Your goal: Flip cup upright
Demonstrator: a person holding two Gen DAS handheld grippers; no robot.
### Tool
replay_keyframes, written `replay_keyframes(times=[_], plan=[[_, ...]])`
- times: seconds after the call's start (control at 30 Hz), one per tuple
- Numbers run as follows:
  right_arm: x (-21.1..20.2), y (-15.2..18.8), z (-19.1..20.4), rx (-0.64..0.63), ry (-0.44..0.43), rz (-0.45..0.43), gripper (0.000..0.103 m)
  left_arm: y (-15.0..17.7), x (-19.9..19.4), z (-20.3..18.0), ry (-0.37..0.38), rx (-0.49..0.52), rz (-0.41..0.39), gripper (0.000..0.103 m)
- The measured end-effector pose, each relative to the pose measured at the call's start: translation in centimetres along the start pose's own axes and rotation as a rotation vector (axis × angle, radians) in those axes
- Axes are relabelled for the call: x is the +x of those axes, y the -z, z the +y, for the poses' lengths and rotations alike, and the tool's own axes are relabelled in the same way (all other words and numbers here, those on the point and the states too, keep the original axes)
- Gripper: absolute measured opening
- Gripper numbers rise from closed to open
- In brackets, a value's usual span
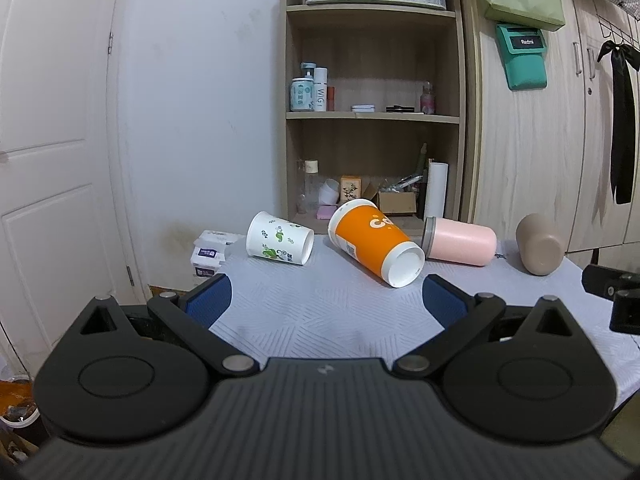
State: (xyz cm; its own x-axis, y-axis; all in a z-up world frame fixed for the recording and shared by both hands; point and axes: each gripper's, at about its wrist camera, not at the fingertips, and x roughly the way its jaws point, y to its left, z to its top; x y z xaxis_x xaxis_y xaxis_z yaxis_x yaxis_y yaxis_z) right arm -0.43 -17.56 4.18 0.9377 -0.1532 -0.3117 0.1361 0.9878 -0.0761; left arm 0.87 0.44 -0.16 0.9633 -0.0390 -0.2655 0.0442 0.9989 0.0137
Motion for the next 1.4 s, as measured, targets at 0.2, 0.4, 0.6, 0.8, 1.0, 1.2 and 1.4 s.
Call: replay_keyframes(times=[0.2, 0.4, 0.6, 0.8, 1.0, 1.2, 1.4], plan=[[0.3, -0.1, 0.0, 0.000, 0.002, 0.019, 0.103, 0.0, 0.1, 0.0, 0.007, 0.002, 0.008, 0.103], [0.5, 0.1, 0.0, -0.001, 0.002, 0.023, 0.103, 0.0, 0.1, -0.1, 0.010, -0.003, 0.012, 0.103], [0.5, 0.0, 0.0, -0.003, 0.004, 0.024, 0.103, 0.0, 0.1, 0.0, 0.010, -0.003, 0.012, 0.103], [0.5, 0.2, -0.1, -0.007, 0.006, 0.025, 0.103, 0.0, 0.1, 0.1, 0.006, -0.003, 0.012, 0.103], [0.6, 0.2, -0.1, -0.007, 0.007, 0.026, 0.103, 0.1, 0.3, 0.9, 0.014, -0.027, 0.016, 0.103], [0.6, 0.3, -0.1, -0.006, 0.009, 0.028, 0.103, 0.3, 0.1, 0.7, -0.004, 0.008, 0.008, 0.103], [0.7, 0.4, -0.2, -0.007, 0.013, 0.032, 0.103, 0.3, 0.1, 0.5, -0.004, 0.017, 0.017, 0.103]])
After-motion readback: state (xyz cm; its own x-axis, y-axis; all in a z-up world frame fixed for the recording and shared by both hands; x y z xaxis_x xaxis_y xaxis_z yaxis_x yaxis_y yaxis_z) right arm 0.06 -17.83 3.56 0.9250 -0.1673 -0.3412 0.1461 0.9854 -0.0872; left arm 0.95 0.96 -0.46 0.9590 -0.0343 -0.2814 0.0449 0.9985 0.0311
